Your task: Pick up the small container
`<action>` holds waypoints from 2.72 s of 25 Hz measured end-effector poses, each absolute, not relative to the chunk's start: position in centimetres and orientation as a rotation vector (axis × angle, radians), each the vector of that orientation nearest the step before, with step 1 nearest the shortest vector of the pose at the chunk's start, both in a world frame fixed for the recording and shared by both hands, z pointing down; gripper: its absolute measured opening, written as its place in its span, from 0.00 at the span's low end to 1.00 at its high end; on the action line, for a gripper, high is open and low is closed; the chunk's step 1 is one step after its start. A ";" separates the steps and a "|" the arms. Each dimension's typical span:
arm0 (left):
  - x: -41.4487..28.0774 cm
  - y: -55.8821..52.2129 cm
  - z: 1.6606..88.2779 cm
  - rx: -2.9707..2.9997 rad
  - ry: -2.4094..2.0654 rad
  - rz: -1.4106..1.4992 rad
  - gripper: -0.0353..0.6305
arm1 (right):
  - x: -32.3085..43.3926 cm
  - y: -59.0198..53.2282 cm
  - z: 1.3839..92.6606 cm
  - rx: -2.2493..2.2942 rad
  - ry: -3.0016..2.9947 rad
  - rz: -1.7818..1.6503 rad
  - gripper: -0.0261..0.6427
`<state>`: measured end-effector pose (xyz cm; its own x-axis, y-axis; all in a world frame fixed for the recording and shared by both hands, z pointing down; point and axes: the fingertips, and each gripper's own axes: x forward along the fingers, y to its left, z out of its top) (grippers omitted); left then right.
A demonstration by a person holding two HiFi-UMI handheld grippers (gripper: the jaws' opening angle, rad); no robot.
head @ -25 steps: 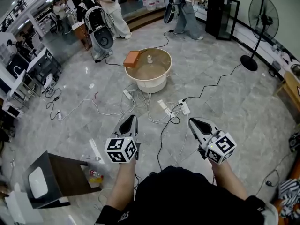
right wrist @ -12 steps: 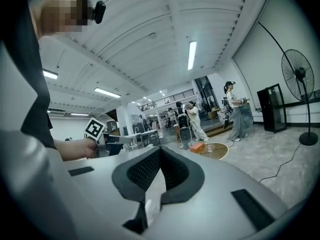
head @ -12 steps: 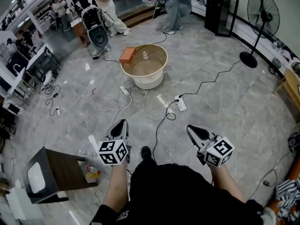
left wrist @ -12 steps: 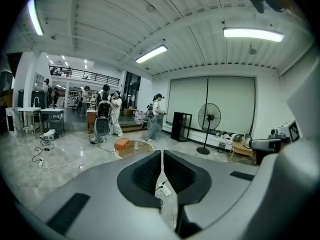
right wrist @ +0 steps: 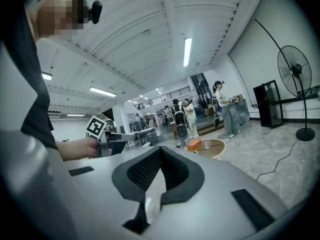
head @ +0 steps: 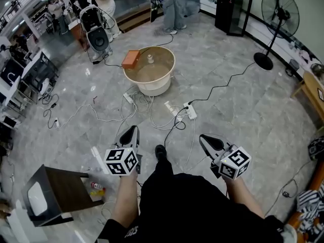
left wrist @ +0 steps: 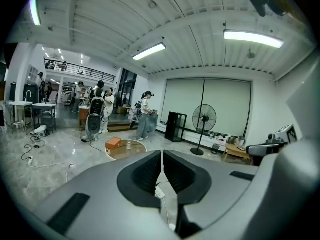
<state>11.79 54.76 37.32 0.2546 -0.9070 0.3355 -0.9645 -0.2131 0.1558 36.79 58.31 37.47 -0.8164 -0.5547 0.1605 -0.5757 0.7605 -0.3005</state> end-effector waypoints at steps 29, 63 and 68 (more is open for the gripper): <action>-6.1 24.6 38.0 2.385 -1.539 0.401 0.10 | 10.6 27.5 39.4 0.863 -2.782 0.648 0.06; -5.9 -9.0 37.9 2.159 -1.709 0.409 0.10 | 13.1 -12.1 41.7 0.642 -2.815 0.618 0.06; -8.1 -12.7 39.5 2.131 -1.701 0.392 0.10 | 10.2 -15.2 42.6 0.610 -2.802 0.651 0.06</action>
